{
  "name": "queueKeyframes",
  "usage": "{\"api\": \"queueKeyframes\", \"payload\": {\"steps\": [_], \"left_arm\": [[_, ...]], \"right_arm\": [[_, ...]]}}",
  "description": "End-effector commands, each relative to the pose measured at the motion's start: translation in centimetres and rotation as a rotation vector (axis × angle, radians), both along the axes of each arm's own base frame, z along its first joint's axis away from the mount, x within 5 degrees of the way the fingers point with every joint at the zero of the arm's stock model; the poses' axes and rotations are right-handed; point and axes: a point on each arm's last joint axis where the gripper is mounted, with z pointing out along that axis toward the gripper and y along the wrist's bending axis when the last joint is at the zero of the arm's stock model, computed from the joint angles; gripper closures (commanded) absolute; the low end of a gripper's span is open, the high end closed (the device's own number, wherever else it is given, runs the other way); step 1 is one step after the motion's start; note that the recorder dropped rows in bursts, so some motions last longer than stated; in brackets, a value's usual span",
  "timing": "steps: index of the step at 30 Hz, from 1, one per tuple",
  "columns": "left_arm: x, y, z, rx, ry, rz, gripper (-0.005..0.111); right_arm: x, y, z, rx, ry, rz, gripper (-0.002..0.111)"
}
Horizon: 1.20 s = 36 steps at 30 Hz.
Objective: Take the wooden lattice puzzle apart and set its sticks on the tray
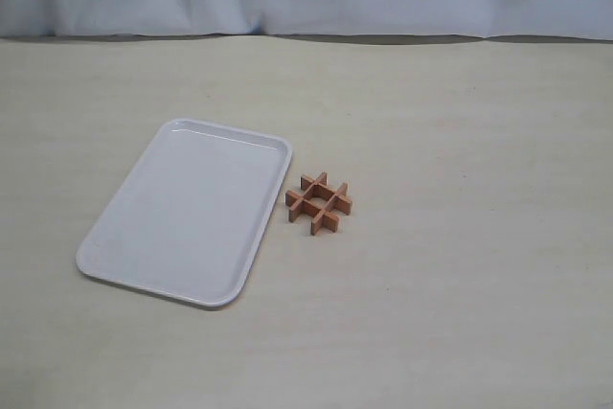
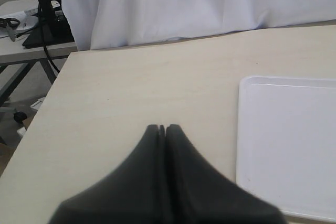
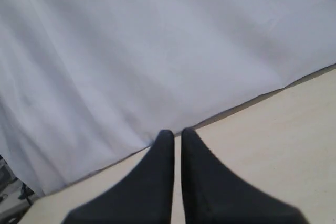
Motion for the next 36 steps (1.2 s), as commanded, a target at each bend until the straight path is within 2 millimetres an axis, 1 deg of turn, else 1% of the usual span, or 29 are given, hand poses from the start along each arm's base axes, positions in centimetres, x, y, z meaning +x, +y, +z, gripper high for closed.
{"api": "queueKeyframes", "payload": {"steps": [1,5,9,12,13,17,21,24,27,30,33,34,36], "left_arm": [[0.0,0.0,0.1,0.001,-0.018,-0.002,0.107],[0.0,0.0,0.1,0.001,-0.018,-0.002,0.107],[0.0,0.0,0.1,0.001,-0.018,-0.002,0.107],[0.0,0.0,0.1,0.001,-0.018,-0.002,0.107],[0.0,0.0,0.1,0.001,-0.018,-0.002,0.107],[0.0,0.0,0.1,0.001,-0.018,-0.002,0.107],[0.0,0.0,0.1,0.001,-0.018,-0.002,0.107],[0.0,0.0,0.1,-0.001,-0.018,-0.002,0.107],[0.0,0.0,0.1,-0.001,-0.018,-0.002,0.107],[0.0,0.0,0.1,-0.001,-0.018,-0.002,0.107],[0.0,0.0,0.1,-0.001,-0.018,-0.002,0.107],[0.0,0.0,0.1,-0.001,-0.018,-0.002,0.107],[0.0,0.0,0.1,-0.001,-0.018,-0.002,0.107]], "right_arm": [[-0.1,-0.1,0.2,0.040,-0.033,-0.009,0.104],[-0.1,-0.2,0.4,0.075,-0.067,-0.020,0.104],[-0.2,-0.5,0.6,0.297,-0.128,-0.023,0.104],[-0.2,-0.6,0.7,0.338,-0.149,-0.031,0.104],[-0.3,-0.6,1.0,0.338,-0.160,-0.031,0.104],[-0.8,-0.6,3.3,0.327,-0.233,-0.025,0.104],[-1.7,-1.0,6.1,0.312,-0.373,-0.064,0.104],[-1.5,-1.7,7.8,0.311,-0.433,-0.132,0.104],[-0.5,-2.7,9.3,0.317,-0.467,-0.221,0.104],[1.5,-3.2,10.9,0.234,-0.434,-0.265,0.104],[4.5,-3.0,12.5,0.056,-0.334,-0.231,0.104],[6.0,-2.8,12.6,-0.035,-0.253,-0.192,0.104],[8.4,-2.4,13.0,-0.168,-0.126,-0.125,0.104]]}}
